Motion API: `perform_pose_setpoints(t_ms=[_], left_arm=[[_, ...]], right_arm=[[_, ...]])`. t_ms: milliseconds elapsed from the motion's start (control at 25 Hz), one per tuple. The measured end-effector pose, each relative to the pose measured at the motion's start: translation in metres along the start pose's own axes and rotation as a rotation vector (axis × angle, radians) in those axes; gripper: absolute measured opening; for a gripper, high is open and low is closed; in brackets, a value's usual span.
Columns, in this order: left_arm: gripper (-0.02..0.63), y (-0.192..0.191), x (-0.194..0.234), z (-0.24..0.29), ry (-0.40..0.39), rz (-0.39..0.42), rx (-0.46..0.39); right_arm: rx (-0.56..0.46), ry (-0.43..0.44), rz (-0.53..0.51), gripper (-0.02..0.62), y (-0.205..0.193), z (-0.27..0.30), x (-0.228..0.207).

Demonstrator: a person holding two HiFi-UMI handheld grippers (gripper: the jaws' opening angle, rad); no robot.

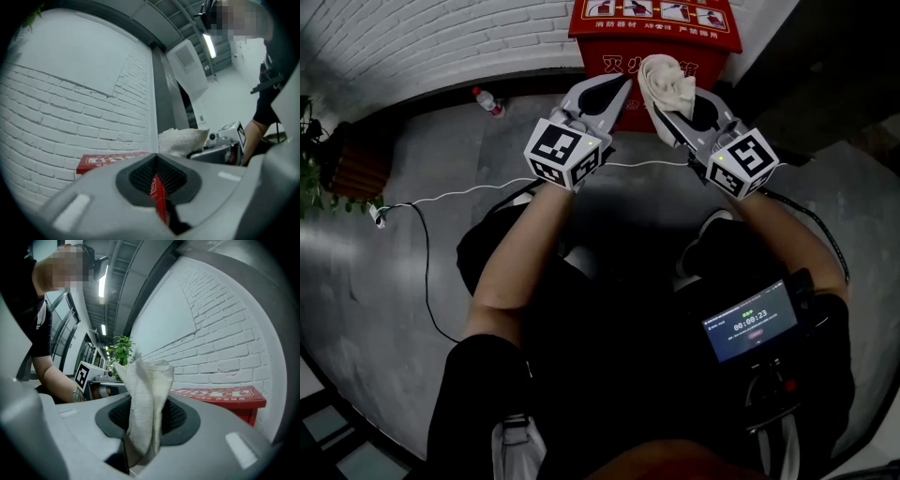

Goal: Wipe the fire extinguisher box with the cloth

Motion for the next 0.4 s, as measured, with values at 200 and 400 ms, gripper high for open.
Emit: perform_pose_setpoints(t_ms=[200,400], left_arm=[[0.003,0.0003,-0.0036,0.0050,-0.015,-0.012,0.012],[0.003,-0.0057,0.0024,-0.0022,-0.018,-0.024,0.029]], right_arm=[[0.010,-0.011,0.003,0.133,-0.0003,-0.0061,-0.0061],[0.006,-0.035,0.017,0.133,-0.0030,-0.0013,-0.0040]])
Point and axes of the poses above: the fingertips, and each gripper's own axes: z forward along the fingers, x to its left, y out of its top, the point moved 10 cm from there along -z, backward along the fingers, and after that the axes turned 7 degrees about -z, right-handed, at the moved point
